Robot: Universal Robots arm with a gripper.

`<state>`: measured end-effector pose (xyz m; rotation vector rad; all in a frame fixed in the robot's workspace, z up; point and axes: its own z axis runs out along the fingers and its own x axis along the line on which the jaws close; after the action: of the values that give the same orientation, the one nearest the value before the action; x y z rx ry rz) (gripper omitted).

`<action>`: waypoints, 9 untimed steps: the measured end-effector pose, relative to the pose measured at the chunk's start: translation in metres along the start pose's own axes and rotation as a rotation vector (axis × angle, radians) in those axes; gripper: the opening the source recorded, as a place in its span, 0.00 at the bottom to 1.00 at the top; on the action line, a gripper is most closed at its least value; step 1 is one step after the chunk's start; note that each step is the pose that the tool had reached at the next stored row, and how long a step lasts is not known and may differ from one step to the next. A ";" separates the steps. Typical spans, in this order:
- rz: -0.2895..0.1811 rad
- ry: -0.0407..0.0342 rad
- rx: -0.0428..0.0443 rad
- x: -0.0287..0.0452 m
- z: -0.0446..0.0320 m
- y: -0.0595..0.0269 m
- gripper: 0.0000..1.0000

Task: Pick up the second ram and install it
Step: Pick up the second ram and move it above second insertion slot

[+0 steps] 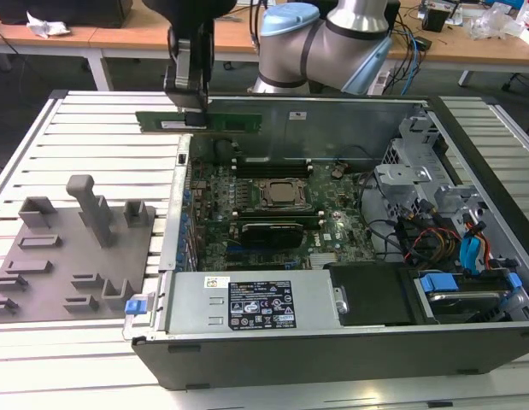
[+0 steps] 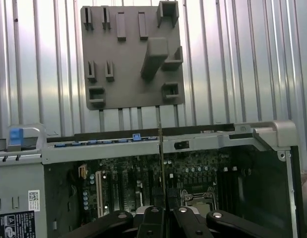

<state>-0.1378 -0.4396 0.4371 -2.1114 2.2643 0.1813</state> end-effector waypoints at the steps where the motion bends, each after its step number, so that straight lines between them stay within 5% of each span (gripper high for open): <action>1: 0.000 0.0000 -0.0005 -0.0004 0.0003 -0.0034 0.13; 9: 0.000 0.0002 -0.0029 -0.0018 0.0015 -0.0210 0.13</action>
<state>-0.1168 -0.4390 0.4346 -2.1125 2.2659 0.1844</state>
